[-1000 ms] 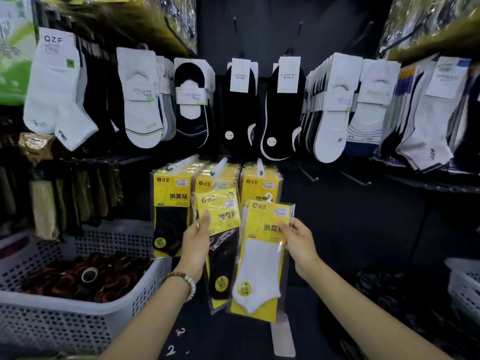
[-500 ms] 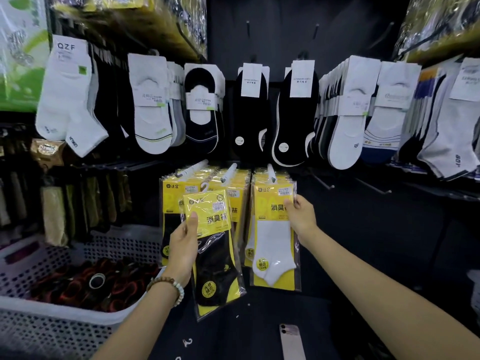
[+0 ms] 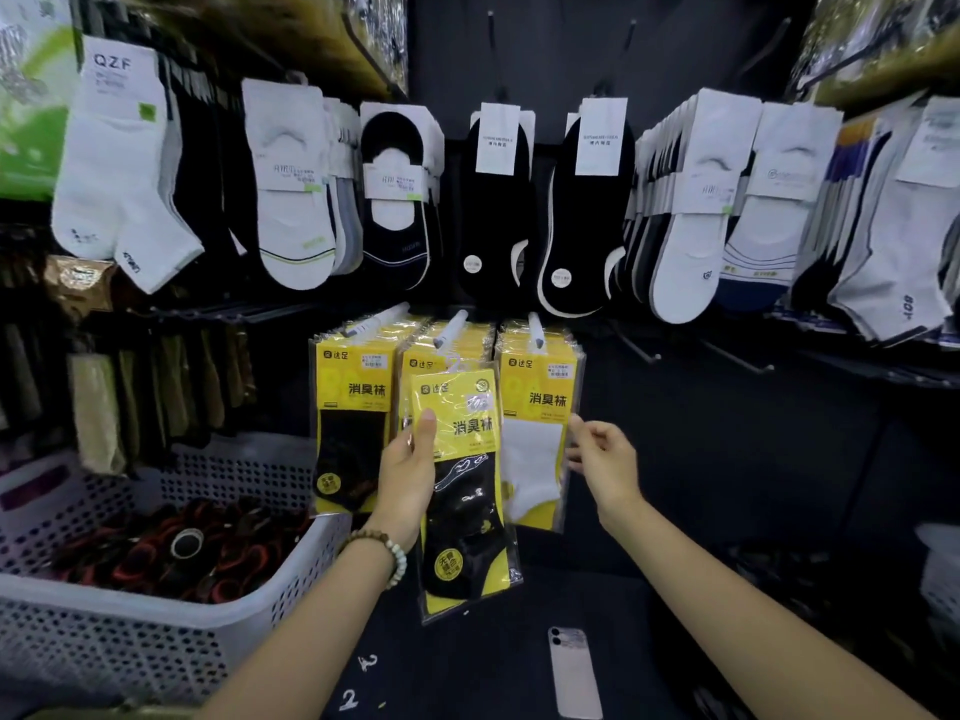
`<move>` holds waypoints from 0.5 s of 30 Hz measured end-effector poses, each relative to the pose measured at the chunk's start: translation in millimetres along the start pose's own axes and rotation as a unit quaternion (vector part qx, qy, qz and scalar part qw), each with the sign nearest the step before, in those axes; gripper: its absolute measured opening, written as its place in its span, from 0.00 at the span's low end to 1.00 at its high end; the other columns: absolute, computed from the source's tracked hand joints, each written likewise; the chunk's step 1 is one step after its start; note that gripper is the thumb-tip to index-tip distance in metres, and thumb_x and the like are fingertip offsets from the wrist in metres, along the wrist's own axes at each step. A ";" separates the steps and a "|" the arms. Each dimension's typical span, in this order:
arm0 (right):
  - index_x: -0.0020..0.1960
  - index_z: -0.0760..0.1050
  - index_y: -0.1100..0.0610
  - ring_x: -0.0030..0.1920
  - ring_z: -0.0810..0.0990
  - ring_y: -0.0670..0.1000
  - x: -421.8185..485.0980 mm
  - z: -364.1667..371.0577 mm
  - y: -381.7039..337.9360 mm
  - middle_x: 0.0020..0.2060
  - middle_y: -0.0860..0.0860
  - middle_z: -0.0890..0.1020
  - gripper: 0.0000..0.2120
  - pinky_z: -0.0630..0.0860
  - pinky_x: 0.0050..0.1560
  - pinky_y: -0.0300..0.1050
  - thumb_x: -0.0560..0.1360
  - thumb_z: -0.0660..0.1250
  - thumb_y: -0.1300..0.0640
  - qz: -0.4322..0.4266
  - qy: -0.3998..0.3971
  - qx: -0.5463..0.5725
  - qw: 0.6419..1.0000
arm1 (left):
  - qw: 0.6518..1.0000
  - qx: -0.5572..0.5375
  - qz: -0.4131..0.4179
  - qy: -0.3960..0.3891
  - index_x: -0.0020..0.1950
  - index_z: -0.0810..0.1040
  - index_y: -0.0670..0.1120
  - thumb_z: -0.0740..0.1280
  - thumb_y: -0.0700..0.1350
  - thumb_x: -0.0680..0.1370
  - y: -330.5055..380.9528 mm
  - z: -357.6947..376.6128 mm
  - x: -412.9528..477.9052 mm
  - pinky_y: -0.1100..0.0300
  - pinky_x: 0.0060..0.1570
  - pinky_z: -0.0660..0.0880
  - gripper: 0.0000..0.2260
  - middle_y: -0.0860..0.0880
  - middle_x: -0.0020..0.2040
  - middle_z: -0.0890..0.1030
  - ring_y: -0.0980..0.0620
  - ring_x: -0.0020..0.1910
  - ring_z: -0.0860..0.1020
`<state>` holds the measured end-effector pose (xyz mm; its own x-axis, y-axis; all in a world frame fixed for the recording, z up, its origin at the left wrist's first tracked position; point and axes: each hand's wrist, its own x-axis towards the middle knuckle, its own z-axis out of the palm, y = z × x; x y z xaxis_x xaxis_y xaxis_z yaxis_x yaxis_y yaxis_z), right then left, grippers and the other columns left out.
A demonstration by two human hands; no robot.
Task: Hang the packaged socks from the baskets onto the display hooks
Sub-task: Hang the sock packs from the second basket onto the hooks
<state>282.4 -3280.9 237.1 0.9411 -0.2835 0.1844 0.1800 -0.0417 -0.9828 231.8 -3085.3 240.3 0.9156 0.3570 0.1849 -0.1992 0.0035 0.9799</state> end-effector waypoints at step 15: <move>0.48 0.77 0.54 0.51 0.82 0.52 -4.3 -9.1 -24.4 0.49 0.55 0.83 0.04 0.78 0.55 0.49 0.79 0.63 0.56 -0.043 -0.009 0.060 0.997 | 0.989 0.025 0.026 -0.141 0.73 0.66 0.48 0.56 0.52 0.81 5.8 55.4 -12.2 0.60 0.61 0.71 0.20 0.52 0.68 0.72 0.55 0.62 0.73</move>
<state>271.3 -3287.4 260.2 0.9256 -0.2667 0.2686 0.2917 0.0503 -0.9552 238.8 -3141.4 247.9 0.9669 0.0809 0.2420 -0.2380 -0.0560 0.9697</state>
